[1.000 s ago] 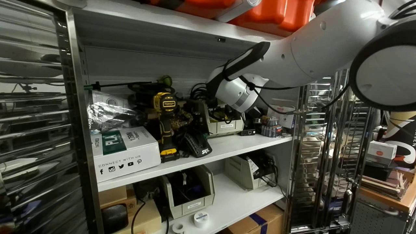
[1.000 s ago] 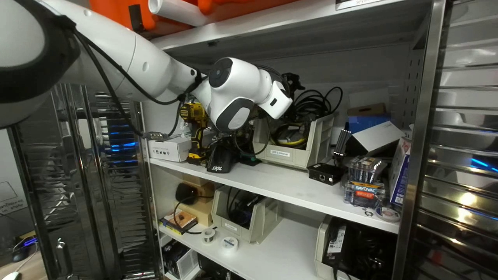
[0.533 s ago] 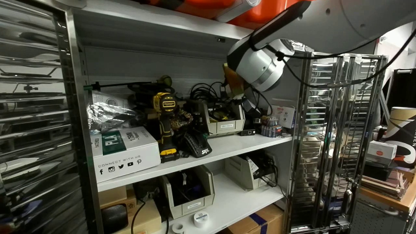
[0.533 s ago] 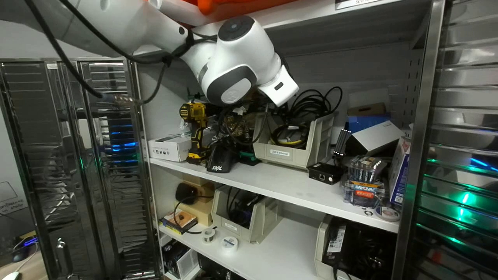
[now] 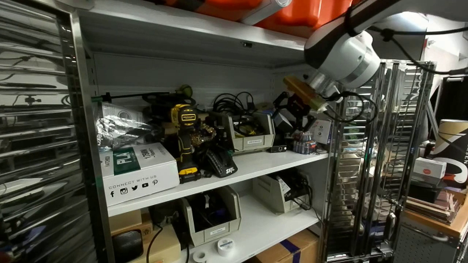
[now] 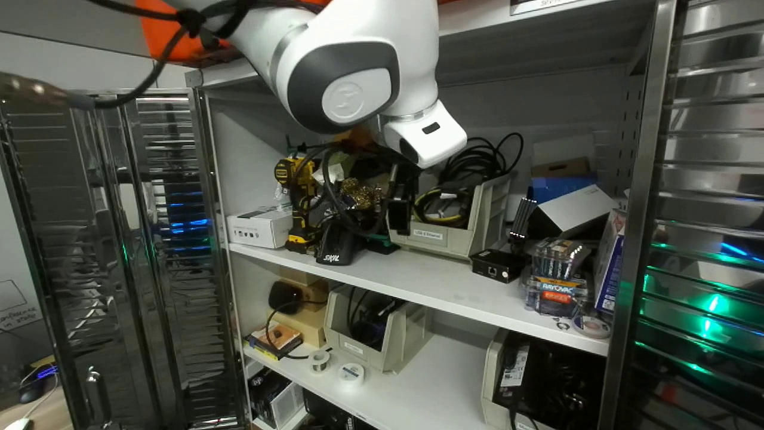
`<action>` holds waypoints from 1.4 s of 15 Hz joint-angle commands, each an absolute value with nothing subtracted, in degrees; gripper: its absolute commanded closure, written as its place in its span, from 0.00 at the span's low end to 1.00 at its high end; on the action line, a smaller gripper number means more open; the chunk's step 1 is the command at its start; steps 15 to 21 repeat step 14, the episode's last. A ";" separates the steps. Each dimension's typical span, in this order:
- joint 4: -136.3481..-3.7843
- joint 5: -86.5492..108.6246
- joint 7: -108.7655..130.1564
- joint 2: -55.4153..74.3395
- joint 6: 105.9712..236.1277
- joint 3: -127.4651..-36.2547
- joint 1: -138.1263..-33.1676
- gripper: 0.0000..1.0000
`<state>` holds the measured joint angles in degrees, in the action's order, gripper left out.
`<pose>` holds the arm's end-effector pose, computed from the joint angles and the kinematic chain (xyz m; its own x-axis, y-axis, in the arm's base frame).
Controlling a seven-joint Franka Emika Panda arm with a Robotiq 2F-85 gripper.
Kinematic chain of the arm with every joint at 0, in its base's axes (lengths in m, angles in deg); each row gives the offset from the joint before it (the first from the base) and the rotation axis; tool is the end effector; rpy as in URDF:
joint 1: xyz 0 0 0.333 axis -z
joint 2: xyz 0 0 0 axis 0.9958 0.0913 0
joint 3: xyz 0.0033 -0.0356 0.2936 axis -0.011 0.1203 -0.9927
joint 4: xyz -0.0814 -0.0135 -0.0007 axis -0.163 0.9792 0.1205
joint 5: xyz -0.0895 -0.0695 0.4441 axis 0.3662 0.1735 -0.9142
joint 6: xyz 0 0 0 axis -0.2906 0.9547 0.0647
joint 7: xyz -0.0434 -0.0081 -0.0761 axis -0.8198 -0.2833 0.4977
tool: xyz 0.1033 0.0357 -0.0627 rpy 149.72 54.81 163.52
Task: Put the extension cables in the compartment.
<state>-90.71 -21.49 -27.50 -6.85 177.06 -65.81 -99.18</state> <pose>0.6639 -0.0589 0.4568 0.4029 -0.9144 -0.0384 -0.7527 -0.3072 -0.5824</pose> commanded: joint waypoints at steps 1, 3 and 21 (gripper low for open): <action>-97.93 -14.19 -26.05 -17.83 161.90 -72.27 -89.57 0.00; -98.75 -11.33 -23.81 -21.22 150.85 -72.74 -86.37 0.00; -93.85 -7.31 -4.17 -25.68 114.66 -73.28 -75.95 0.00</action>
